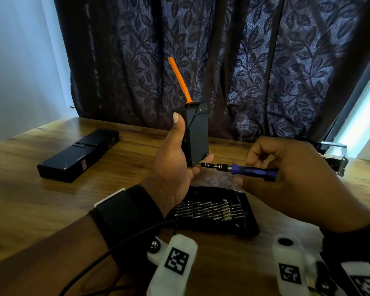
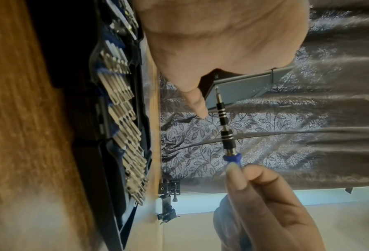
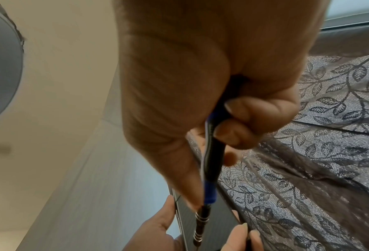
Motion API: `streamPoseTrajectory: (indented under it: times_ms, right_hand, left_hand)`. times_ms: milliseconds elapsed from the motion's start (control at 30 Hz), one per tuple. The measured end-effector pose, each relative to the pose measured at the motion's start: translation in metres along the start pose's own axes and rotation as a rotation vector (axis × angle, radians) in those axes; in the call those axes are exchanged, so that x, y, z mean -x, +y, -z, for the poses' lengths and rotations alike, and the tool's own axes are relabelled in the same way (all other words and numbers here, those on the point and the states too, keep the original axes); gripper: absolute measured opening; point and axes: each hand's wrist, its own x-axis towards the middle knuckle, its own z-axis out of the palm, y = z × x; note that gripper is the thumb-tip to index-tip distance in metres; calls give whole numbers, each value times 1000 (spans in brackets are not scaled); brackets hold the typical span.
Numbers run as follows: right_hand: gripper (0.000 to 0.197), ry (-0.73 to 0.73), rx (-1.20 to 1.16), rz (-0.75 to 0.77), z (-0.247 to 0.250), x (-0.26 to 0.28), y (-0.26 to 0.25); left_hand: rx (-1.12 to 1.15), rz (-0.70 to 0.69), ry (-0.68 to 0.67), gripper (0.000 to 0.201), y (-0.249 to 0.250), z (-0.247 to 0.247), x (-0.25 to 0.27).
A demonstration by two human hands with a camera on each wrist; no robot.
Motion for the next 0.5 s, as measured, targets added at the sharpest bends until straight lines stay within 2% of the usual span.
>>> streamPoseTrajectory:
  times_ms: [167,400,500]
  right_hand:
    - [22,42,-12,-11,-1,-1,1]
    - [42,-26,27,-12,-4,-1,3]
    - [24,-41,2,-18,-2,-1,5]
  left_hand:
    - [-7,5,13,76,1,-1,1]
    - [-21,8,1,77,0,0,1]
    - [-29,17,-4,77,-1,1,0]
